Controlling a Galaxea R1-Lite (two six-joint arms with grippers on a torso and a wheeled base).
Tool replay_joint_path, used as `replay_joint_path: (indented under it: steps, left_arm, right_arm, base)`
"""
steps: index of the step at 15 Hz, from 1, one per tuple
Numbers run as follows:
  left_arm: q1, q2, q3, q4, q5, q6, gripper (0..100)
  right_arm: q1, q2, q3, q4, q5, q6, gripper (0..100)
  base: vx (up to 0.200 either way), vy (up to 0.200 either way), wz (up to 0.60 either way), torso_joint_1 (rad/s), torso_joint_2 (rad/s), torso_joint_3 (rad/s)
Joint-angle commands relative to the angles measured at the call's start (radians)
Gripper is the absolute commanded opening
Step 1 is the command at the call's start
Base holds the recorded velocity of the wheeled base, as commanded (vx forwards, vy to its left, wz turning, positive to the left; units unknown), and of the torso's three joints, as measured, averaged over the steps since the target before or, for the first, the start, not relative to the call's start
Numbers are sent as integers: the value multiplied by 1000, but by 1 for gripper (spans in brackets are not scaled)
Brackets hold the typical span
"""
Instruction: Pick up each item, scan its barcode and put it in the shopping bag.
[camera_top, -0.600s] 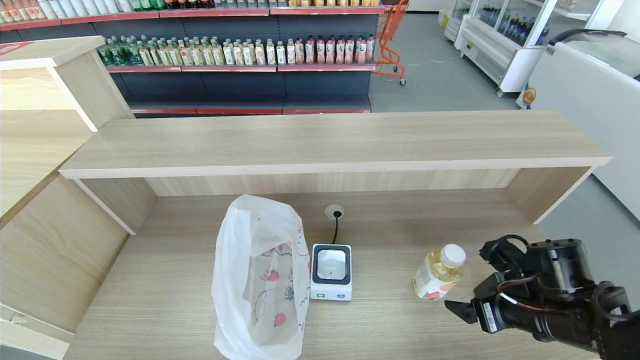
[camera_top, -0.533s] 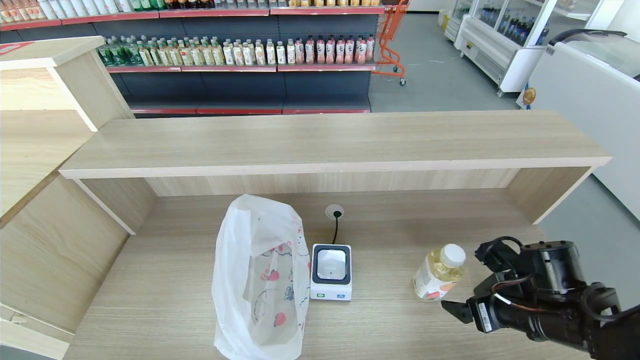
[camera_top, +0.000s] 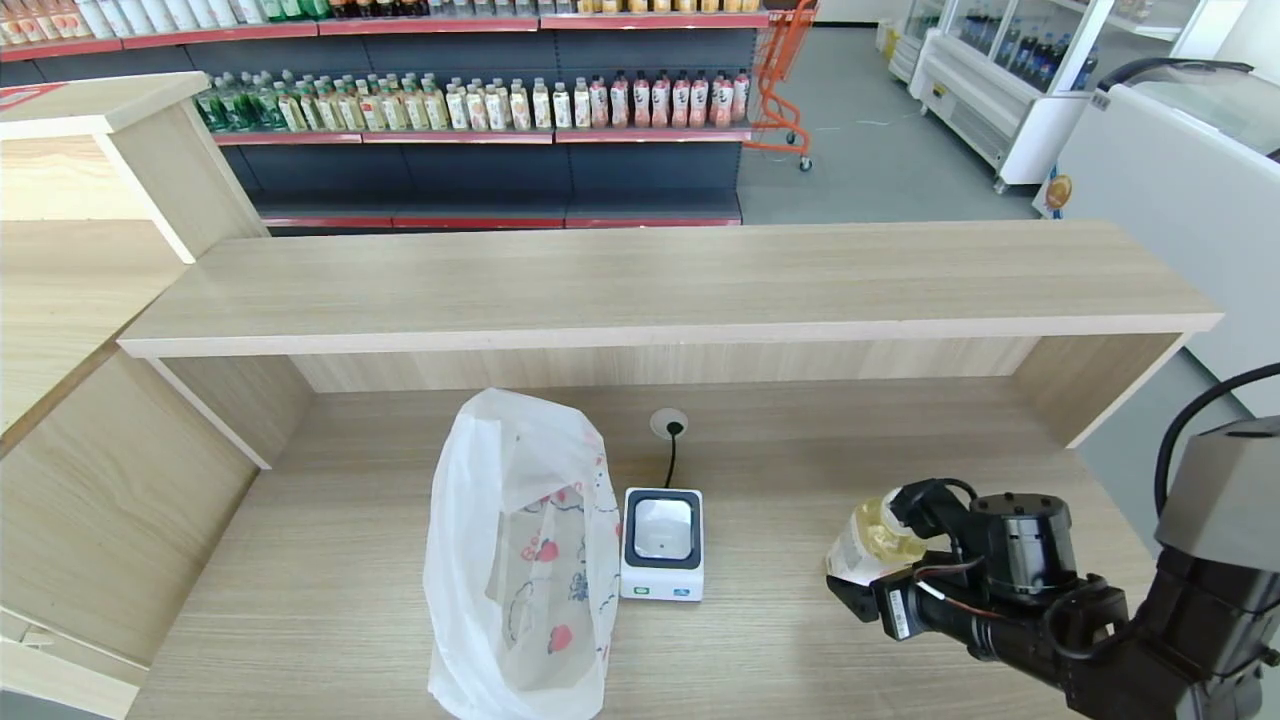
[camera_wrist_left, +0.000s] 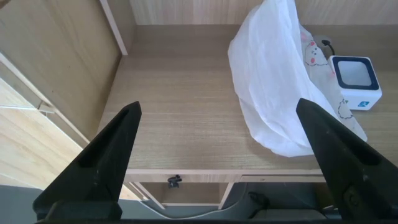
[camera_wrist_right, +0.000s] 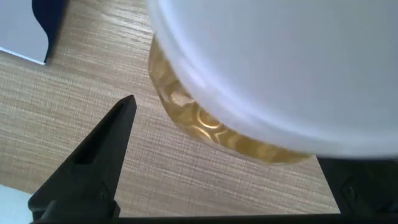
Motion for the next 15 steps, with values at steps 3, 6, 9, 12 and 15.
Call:
replay_joint_path:
  steps: [3,6,9,12,15]
  left_arm:
    - [0,0,0,0,0,0,100]
    - [0,0,0,0,0,0,100]
    - [0,0,0,0,0,0,100]
    - [0,0,0,0,0,0,100]
    - [0,1,0,0,0,0,100]
  right_arm:
    - [23,100,-23,-107,-25,-6,100]
    - [46,152,-47,-195,-49,-6,100]
    - [56,175,-47,-266,-69,-30,100]
    - [56,180,-62,-309,-69,-36,100]
    - [56,186,-73,-352,-68,-40,100]
  base:
    - [0,0,0,0,0,0]
    - [0,0,0,0,0,0]
    - [0,0,0,0,0,0]
    - [0,0,0,0,0,0]
    - [0,0,0,0,0,0]
